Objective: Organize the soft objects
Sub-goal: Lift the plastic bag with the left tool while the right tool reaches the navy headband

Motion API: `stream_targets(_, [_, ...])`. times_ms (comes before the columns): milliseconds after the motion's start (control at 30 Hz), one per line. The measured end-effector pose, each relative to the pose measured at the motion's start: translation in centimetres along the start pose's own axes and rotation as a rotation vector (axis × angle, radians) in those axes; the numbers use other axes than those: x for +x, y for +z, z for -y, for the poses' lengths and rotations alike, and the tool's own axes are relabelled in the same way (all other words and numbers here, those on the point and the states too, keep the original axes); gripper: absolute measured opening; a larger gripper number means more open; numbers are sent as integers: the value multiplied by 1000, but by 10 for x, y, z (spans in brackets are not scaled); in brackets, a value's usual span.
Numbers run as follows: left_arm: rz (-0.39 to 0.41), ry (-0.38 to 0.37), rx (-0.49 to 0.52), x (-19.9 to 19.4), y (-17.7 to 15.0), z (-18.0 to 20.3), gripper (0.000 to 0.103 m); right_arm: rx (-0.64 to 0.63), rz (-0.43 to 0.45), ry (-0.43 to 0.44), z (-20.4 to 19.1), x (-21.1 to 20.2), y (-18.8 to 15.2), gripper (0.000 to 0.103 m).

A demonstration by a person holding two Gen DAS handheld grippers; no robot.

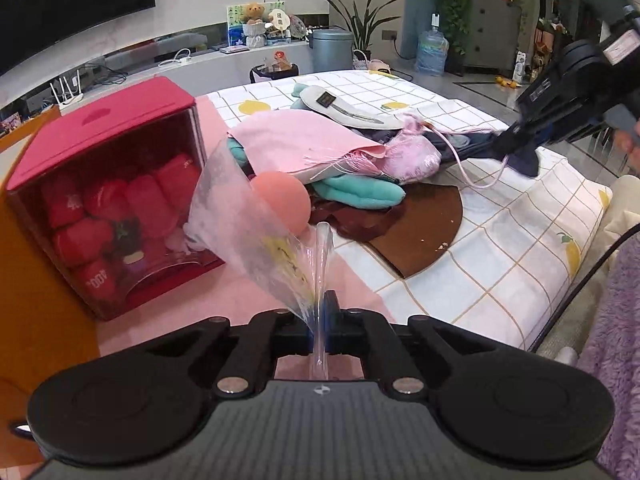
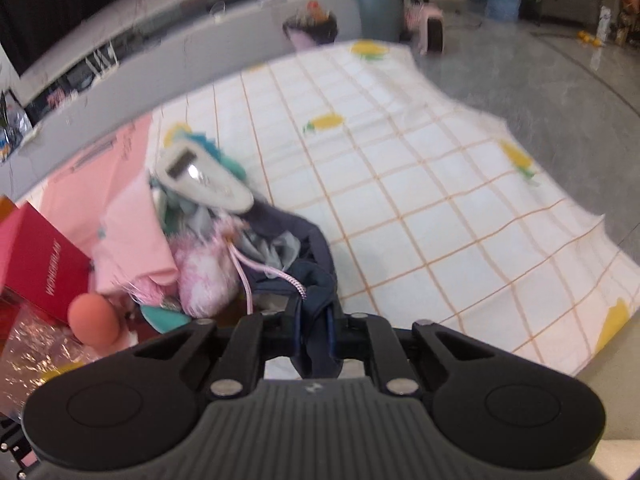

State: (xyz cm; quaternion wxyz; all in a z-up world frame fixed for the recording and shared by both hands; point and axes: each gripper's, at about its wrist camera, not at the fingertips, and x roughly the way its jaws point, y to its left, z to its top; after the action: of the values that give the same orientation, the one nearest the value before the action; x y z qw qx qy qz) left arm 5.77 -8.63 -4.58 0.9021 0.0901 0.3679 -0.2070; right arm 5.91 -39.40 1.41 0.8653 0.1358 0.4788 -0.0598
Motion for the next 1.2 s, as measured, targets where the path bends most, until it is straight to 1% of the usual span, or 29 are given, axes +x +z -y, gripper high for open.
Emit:
stream_targets(33, [2,2,1,-2,0,0,5,6,30,3,0,-8,-1,8])
stream_targets(167, [3,15,0,-3,2,-2,5,5,218,28,-1,-53,-10,8])
stream_targets(200, [4,23,-3,-4,2,-2,5,5,255,45,-2,-62,-13,8])
stream_targets(233, [3,28,-5,-4,2,-2,5,-5,272,61,-3,-68,-16,8])
stream_targets(267, [2,32,-8,-4,2,-3,5,-16,259,62,-5,-69,-17,8])
stream_targets(333, [-3,34,-13,-5,3,-4,5,-2,220,18,-4,-62,-18,8])
stream_targets(367, [-6,38,-13,-5,3,-4,5,8,184,6,-3,-56,-17,8])
stream_targets(433, [-3,45,-14,-6,5,-4,5,49,105,9,5,-43,-12,8])
stream_targets(467, [0,45,-15,-7,5,-5,5,70,76,6,8,-38,-10,13])
stream_targets(500, [0,47,-13,-7,6,-5,5,80,41,7,11,-32,-8,24])
stream_targets(533, [1,49,-12,-8,8,-5,5,79,9,1,12,-23,-5,40])
stream_targets(567, [7,49,-11,-10,9,-5,5,78,-11,-10,13,-13,1,73])
stream_targets(600, [19,50,-12,-12,10,-6,5,59,-36,-34,13,-4,4,80])
stream_targets(667, [31,50,-19,-15,11,-8,5,-23,-103,-103,7,16,9,79])
stream_targets(700, [34,44,-20,-16,11,-9,5,-68,-157,-119,3,27,9,80])
stream_targets(767, [31,43,-16,-16,11,-9,6,-157,-258,-79,-7,43,6,85])
stream_targets(800, [29,46,-11,-16,11,-9,6,-207,-294,-65,-13,48,3,86])
stream_targets(833, [26,47,-3,-15,10,-9,6,-257,-306,-79,-18,51,1,86])
stream_targets(867, [23,48,2,-15,9,-9,6,-303,-301,-97,-22,51,1,86])
stream_targets(900, [20,48,3,-16,9,-9,6,-343,-283,-98,-24,47,2,86])
stream_targets(933, [18,47,1,-16,9,-10,6,-375,-263,-83,-24,41,4,87])
stream_targets(1000, [12,40,-9,-16,10,-11,6,-439,-244,-53,-20,28,8,93])
stream_targets(1067, [12,26,-15,-17,11,-12,6,-512,-228,-47,-15,20,10,94])
stream_targets(1133, [10,15,-17,-17,12,-11,6,-598,-244,-50,-12,20,11,94])
stream_targets(1200, [9,7,-19,-16,13,-11,6,-638,-279,-35,-9,26,11,94])
